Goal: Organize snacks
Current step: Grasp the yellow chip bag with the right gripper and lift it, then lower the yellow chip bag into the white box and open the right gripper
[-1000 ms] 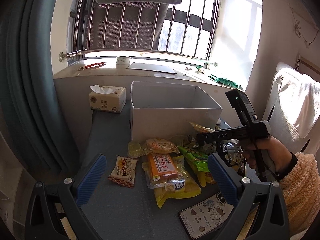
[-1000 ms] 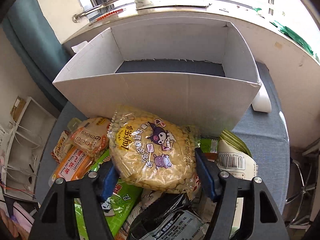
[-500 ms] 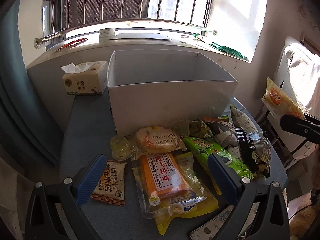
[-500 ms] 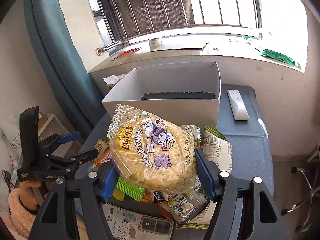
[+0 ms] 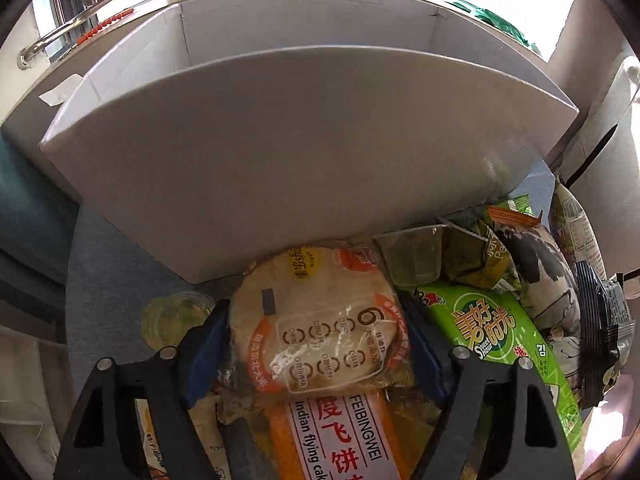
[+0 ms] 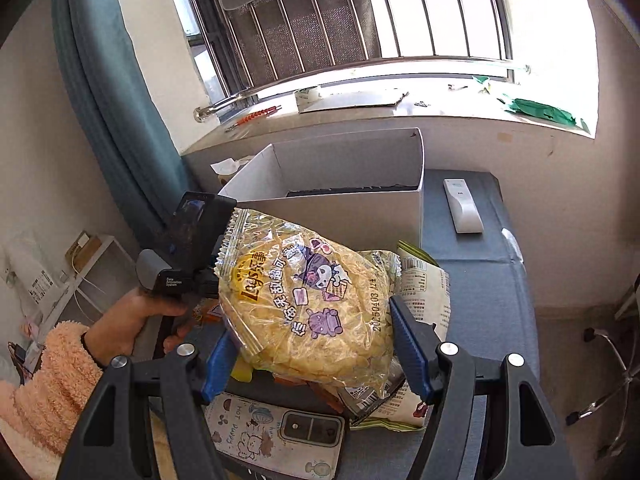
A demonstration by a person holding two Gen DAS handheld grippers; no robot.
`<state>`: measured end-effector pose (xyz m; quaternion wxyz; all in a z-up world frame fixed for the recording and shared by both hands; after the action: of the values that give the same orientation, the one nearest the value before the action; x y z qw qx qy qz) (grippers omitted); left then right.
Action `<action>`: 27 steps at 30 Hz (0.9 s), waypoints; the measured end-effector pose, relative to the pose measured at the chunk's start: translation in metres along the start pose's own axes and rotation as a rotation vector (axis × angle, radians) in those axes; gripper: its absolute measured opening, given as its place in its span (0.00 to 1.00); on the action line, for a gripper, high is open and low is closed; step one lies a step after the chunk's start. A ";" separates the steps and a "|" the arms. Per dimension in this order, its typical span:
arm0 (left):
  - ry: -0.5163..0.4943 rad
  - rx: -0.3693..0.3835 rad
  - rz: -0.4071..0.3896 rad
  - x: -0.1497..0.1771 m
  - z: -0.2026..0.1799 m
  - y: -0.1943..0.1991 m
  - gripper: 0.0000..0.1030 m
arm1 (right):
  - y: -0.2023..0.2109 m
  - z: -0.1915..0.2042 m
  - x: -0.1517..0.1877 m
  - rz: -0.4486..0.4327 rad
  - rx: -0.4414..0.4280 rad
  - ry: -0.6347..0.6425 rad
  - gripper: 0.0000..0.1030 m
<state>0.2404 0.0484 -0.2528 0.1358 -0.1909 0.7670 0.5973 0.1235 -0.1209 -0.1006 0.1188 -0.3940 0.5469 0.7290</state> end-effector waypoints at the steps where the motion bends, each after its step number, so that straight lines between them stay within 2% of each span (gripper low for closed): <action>1: -0.008 -0.003 -0.010 0.000 -0.001 0.002 0.78 | 0.000 -0.001 0.000 0.001 0.002 -0.003 0.71; 5: -0.074 -0.031 -0.086 0.005 -0.011 0.025 0.77 | -0.001 -0.001 0.002 0.003 0.002 -0.006 0.71; 9: -0.106 0.017 -0.192 0.015 -0.027 0.063 0.77 | -0.004 0.000 0.002 0.005 0.005 -0.010 0.71; 13: -0.109 0.092 -0.342 0.017 -0.042 0.116 0.77 | -0.008 -0.001 -0.005 -0.005 0.003 -0.028 0.71; 17: -0.120 0.126 -0.470 -0.008 -0.045 0.179 0.78 | -0.013 0.000 -0.031 -0.033 0.003 -0.028 0.71; 21: -0.145 0.102 -0.528 -0.052 -0.043 0.201 0.78 | -0.030 0.000 -0.075 -0.055 0.006 -0.025 0.71; 24: -0.142 0.088 -0.510 -0.091 -0.039 0.194 0.78 | -0.058 -0.002 -0.115 -0.043 0.025 -0.029 0.72; 27: -0.134 0.075 -0.471 -0.122 -0.034 0.171 0.78 | -0.097 -0.004 -0.146 -0.004 0.061 -0.015 0.72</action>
<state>0.2723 0.0682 -0.0435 0.3291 -0.3193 0.7123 0.5315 0.2802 -0.0508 -0.0662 0.1364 -0.3858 0.5670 0.7149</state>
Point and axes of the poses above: each gripper's, at about its wrist camera, not at the fingertips, and y roughly against the way its jaws point, z to its left, x to its underside, the point moved 9 cm from there along -y, roughly the way its jaws point, and after that the axes turned 12 degrees about x, right-handed, at the moved point
